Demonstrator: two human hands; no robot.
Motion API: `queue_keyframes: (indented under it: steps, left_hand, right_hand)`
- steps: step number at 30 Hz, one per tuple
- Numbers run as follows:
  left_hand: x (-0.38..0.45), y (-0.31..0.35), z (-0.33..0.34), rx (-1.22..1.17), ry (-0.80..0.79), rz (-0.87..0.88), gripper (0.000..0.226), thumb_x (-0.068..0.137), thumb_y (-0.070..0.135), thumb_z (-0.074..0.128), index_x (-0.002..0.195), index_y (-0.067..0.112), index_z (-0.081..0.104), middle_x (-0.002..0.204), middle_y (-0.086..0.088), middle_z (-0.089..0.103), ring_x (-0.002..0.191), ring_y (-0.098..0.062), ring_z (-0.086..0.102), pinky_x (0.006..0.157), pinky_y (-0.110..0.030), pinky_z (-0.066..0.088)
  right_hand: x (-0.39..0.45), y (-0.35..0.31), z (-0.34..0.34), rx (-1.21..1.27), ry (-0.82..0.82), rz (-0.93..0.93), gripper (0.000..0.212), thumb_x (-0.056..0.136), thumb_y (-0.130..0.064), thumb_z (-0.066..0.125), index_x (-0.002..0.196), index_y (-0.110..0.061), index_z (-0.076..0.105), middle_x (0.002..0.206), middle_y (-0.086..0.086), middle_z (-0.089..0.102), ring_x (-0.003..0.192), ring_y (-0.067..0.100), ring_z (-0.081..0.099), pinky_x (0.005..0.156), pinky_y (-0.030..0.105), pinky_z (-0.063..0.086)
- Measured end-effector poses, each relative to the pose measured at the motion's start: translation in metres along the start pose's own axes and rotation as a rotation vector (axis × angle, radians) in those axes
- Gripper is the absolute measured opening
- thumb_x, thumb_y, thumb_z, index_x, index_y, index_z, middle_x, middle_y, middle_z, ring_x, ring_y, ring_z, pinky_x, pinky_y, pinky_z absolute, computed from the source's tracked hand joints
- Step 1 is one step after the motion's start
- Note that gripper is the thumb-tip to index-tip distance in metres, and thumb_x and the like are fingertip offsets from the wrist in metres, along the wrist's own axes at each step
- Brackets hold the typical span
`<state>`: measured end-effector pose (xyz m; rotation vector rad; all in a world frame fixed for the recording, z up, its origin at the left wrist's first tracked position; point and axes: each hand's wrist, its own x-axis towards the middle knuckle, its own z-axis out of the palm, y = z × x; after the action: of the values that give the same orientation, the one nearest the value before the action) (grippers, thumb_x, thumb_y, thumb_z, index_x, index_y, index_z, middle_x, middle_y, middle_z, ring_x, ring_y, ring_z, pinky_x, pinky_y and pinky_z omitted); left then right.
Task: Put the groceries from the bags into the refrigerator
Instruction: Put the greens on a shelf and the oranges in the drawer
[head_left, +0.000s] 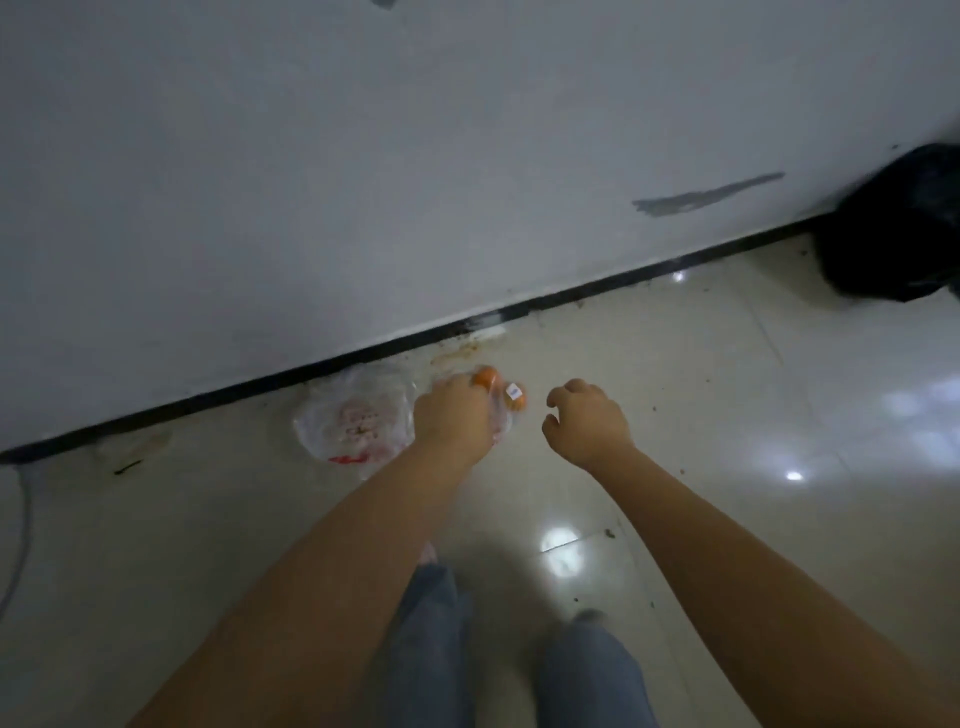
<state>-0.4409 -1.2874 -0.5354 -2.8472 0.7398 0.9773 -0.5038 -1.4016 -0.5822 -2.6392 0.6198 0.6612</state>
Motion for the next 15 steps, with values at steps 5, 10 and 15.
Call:
queue_keyframes:
  steps: [5,10,15]
  left_hand:
    - [0.139,-0.04,0.073,0.109,-0.096,0.012,0.041,0.096,0.025,0.046,0.133,0.007,0.047,0.135,-0.013,0.048,0.125,-0.028,0.047,0.103,-0.035,0.04]
    - [0.269,-0.08,0.193,0.189,-0.118,-0.013,0.037,0.094,0.02,0.048,0.129,0.008,0.05,0.132,-0.013,0.047,0.123,-0.028,0.046,0.099,-0.036,0.041]
    - [0.369,-0.11,0.299,0.233,-0.087,0.01,0.032,0.094,0.014,0.046,0.125,0.007,0.052,0.128,-0.013,0.049,0.121,-0.029,0.046,0.094,-0.036,0.043]
  right_hand:
    - [0.122,0.001,0.094,-0.029,-0.116,-0.021,0.037,0.09,-0.018,0.045,0.125,-0.007,0.05,0.136,0.013,0.046,0.121,0.031,0.045,0.096,0.036,0.041]
    - [0.242,0.026,0.22,-0.015,-0.109,-0.06,0.033,0.089,-0.017,0.047,0.119,-0.007,0.056,0.134,0.012,0.049,0.12,0.031,0.047,0.097,0.038,0.042]
    - [0.344,0.046,0.333,-0.21,-0.136,-0.264,0.04,0.091,-0.016,0.042,0.131,-0.01,0.047,0.145,0.013,0.038,0.138,0.03,0.026,0.114,0.042,0.022]
